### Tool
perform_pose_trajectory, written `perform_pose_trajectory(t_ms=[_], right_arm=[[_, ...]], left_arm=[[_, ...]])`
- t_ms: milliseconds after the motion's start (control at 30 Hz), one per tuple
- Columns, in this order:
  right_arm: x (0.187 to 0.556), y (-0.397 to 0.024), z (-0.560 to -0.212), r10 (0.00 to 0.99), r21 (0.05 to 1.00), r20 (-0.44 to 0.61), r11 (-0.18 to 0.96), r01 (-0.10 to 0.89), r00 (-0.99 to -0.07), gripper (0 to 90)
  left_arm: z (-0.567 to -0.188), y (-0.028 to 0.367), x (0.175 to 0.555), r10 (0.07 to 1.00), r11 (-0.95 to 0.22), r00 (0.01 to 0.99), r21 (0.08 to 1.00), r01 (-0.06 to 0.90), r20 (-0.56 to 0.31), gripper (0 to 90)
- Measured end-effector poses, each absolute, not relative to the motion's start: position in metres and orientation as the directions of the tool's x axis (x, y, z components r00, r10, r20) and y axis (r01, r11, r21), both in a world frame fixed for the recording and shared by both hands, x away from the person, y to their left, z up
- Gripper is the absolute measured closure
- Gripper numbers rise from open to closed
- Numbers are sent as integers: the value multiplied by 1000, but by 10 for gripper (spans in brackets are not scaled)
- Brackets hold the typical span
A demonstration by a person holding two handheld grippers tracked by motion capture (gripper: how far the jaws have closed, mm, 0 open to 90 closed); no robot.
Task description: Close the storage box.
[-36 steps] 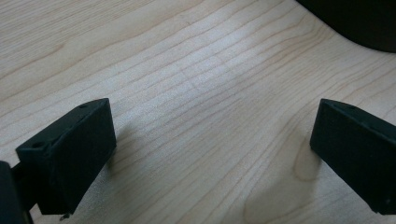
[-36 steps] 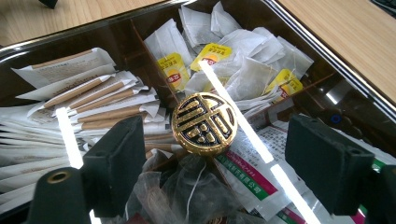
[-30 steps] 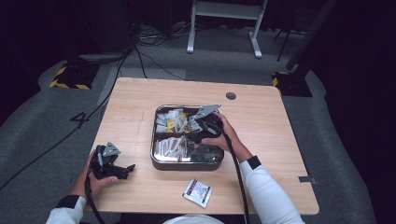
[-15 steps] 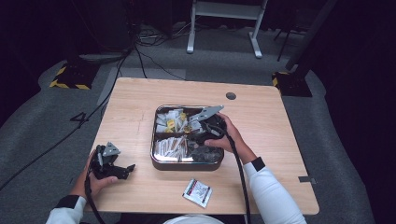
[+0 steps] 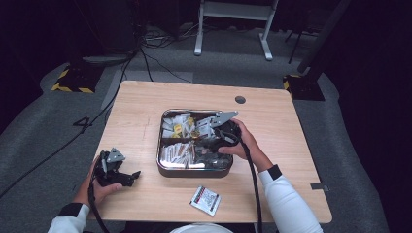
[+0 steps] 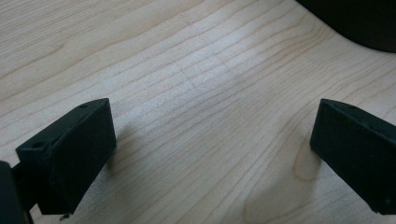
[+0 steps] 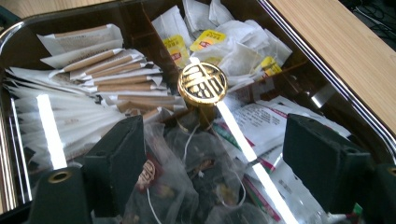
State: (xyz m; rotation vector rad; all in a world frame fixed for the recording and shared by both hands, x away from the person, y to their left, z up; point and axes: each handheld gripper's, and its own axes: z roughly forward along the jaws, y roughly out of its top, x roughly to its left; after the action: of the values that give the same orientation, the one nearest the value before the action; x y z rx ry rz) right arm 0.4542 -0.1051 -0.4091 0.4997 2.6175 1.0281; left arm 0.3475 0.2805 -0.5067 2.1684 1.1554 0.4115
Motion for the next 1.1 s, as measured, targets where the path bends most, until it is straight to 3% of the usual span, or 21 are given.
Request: perform_pose_trajectory(t_ms=[1100], right_arm=[[428, -153, -408, 436, 656, -227, 729, 195, -871, 214]], left_arm=[[-507, 280, 347, 825, -409, 564, 665, 625, -23, 5]])
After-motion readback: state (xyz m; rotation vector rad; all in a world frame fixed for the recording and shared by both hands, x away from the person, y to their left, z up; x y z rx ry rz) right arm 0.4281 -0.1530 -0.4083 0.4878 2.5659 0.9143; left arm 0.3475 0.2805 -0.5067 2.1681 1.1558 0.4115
